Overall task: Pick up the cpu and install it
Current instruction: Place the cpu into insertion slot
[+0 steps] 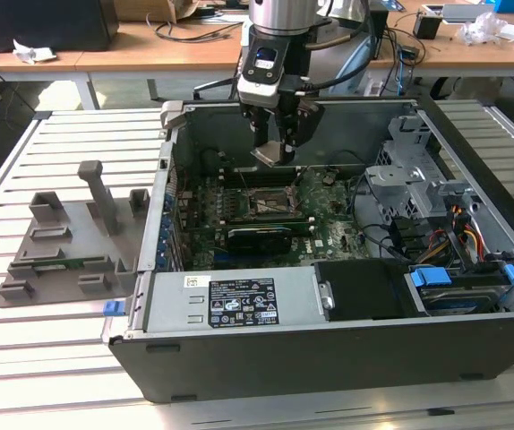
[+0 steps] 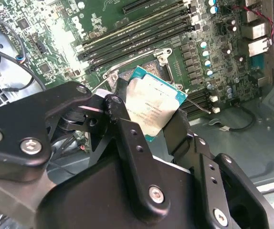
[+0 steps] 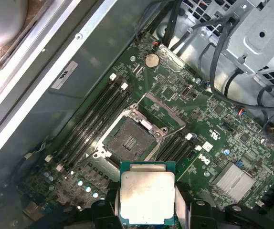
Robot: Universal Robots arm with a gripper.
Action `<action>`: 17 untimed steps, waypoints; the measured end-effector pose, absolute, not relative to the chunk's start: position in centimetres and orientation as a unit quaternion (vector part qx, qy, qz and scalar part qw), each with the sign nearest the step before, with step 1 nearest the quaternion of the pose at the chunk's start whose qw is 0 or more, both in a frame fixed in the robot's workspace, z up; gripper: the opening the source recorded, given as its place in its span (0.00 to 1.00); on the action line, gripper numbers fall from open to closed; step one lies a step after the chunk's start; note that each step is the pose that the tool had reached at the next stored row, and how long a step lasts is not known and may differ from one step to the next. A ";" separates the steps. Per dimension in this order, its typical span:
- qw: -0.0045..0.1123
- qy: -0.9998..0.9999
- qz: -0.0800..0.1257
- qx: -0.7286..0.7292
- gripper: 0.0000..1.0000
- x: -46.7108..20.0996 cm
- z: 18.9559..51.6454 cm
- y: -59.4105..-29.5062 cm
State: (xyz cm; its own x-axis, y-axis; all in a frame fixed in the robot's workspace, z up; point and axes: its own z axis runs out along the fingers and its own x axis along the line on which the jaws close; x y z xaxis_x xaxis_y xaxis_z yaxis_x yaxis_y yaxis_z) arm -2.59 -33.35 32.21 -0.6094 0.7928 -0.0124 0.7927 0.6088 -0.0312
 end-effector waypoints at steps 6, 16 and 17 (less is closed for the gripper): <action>0.002 -0.892 0.017 -0.452 0.55 -2.6 32.2 -33.4; 0.001 -0.888 0.017 -0.459 0.55 -2.5 32.2 -33.3; 0.001 -0.888 0.017 -0.459 0.55 -2.5 32.2 -33.3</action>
State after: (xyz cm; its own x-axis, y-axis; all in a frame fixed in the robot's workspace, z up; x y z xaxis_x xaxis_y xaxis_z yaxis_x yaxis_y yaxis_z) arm -2.53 -33.34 32.16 -0.5780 0.8159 -0.0136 0.8158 0.5775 -0.0320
